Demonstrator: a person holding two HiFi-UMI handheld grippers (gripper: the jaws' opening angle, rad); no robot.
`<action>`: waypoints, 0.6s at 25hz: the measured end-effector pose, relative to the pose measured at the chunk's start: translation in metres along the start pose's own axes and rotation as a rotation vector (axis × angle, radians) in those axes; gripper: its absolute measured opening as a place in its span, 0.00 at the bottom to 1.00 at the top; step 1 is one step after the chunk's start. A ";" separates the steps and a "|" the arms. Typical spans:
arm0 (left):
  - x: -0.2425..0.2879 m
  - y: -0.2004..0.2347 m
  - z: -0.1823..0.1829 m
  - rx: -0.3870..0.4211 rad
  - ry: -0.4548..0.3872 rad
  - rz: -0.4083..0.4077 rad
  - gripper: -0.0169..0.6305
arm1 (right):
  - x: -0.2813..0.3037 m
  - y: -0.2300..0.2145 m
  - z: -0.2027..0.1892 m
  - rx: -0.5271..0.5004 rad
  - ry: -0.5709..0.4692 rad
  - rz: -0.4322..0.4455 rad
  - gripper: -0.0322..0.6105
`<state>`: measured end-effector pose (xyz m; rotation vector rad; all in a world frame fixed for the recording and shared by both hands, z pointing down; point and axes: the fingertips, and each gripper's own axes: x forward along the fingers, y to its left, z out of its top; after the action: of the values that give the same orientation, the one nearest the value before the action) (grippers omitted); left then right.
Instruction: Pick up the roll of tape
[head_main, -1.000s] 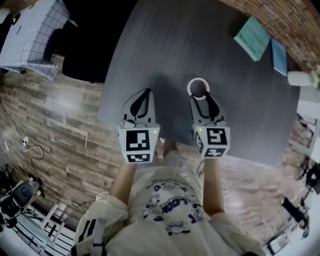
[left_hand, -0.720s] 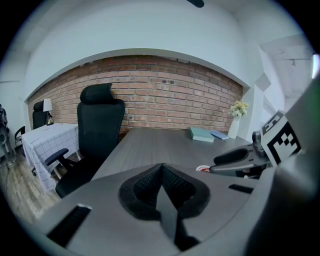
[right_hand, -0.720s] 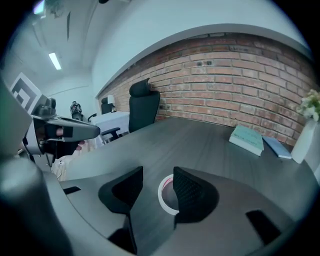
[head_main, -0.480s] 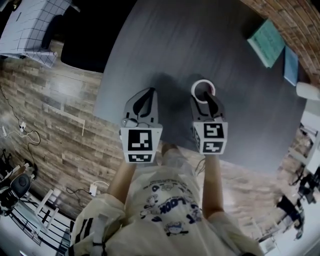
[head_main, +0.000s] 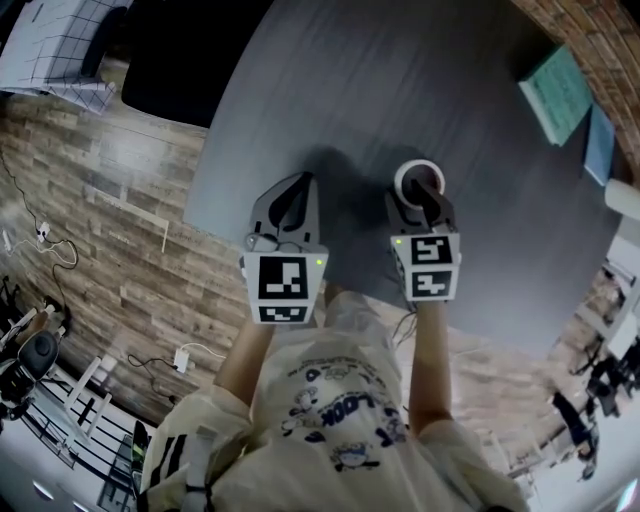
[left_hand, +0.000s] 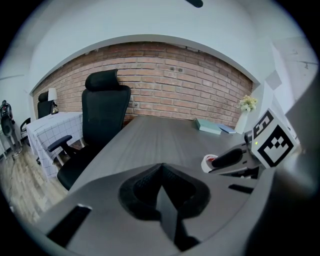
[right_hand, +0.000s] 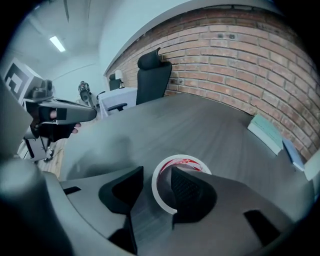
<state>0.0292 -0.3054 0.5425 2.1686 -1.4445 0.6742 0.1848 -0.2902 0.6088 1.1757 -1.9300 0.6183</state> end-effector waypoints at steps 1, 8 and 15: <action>0.001 0.001 -0.002 0.004 0.005 0.000 0.03 | 0.001 -0.001 -0.002 -0.001 0.012 0.001 0.32; 0.007 0.010 -0.009 -0.005 0.021 0.011 0.03 | 0.008 -0.003 -0.009 -0.012 0.068 0.001 0.20; 0.001 0.016 -0.012 -0.013 0.024 0.023 0.03 | 0.009 0.007 -0.015 -0.059 0.110 -0.006 0.11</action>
<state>0.0127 -0.3040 0.5538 2.1301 -1.4602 0.6952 0.1819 -0.2809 0.6252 1.0882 -1.8392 0.6056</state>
